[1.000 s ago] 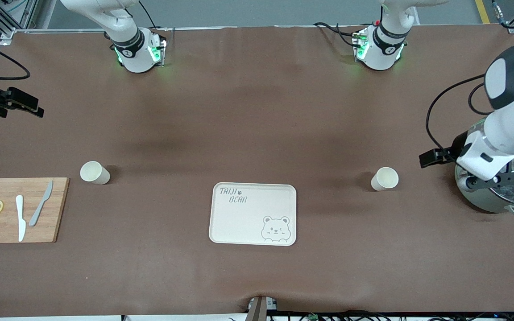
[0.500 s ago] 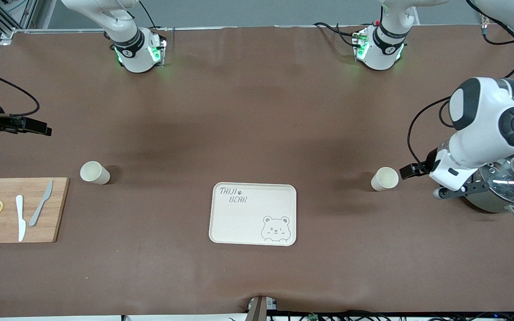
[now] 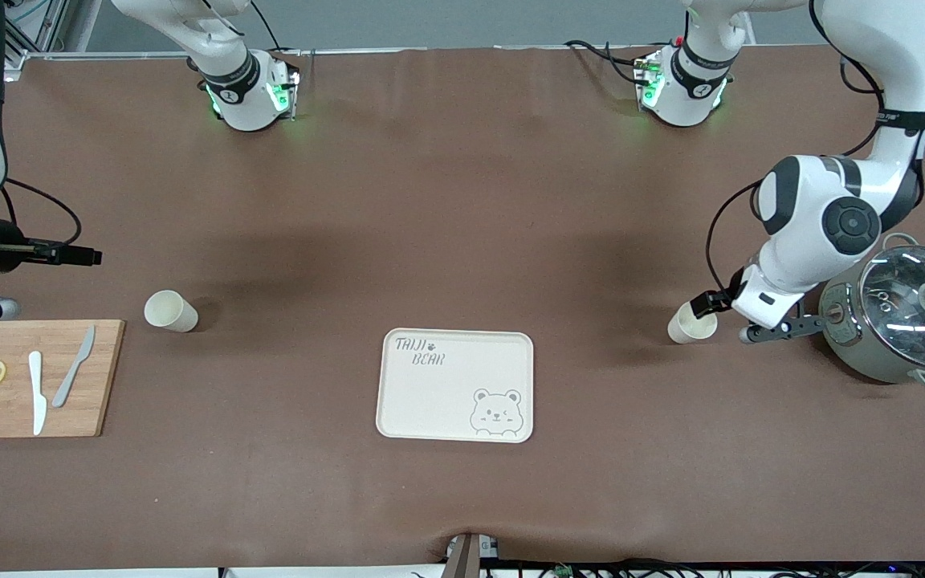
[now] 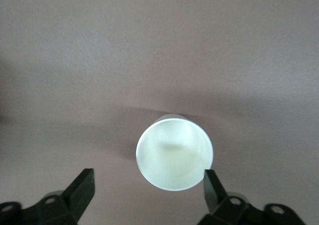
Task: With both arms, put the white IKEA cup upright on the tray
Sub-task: 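Lower both grippers around the white cups and close them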
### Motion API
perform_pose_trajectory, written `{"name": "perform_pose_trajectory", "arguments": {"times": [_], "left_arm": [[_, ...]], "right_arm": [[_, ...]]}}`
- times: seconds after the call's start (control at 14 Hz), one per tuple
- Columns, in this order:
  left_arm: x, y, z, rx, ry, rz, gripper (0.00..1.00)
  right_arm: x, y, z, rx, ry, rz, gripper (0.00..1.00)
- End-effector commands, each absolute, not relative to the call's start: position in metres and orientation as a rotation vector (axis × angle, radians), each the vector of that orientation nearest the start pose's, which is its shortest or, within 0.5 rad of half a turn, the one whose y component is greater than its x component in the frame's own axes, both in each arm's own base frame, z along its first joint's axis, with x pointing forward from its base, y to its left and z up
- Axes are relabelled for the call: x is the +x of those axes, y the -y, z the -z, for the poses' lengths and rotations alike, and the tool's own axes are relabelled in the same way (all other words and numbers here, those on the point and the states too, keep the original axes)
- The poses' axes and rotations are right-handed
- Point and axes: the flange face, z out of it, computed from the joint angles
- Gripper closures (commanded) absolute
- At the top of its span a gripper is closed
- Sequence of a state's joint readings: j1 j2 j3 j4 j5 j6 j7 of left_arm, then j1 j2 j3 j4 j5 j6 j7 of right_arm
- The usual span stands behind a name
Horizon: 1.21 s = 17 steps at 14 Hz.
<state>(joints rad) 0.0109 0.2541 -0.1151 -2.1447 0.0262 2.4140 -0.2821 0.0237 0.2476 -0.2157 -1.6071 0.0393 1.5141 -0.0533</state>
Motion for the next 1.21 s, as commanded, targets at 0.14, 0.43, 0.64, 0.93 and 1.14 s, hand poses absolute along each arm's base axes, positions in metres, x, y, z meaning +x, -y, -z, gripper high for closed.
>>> {"name": "perform_pose_trajectory", "arguments": {"times": [0.14,0.43,0.64,0.93,1.14], "left_arm": [[0.553,0.041,-0.257,-3.14,0.3,-0.005,0.29],[0.56,0.042,-0.238,-3.148,0.306,0.006,0.36],[0.57,0.043,-0.23,-3.154,0.321,0.014,0.61],[0.577,0.043,-0.23,-3.158,0.324,0.023,1.0],[0.59,0.046,-0.242,-3.163,0.322,0.066,1.0]], "right_arm": [[0.59,0.118,-0.436,-3.014,-0.276,-0.637,0.0],[0.587,0.121,-0.411,-2.889,-0.337,-0.728,0.0],[0.588,0.12,-0.41,-2.874,-0.342,-0.718,0.0],[0.588,0.112,-0.379,-2.865,-0.317,-0.849,0.0],[0.585,0.119,-0.362,-2.846,-0.333,-0.889,0.0]]}}
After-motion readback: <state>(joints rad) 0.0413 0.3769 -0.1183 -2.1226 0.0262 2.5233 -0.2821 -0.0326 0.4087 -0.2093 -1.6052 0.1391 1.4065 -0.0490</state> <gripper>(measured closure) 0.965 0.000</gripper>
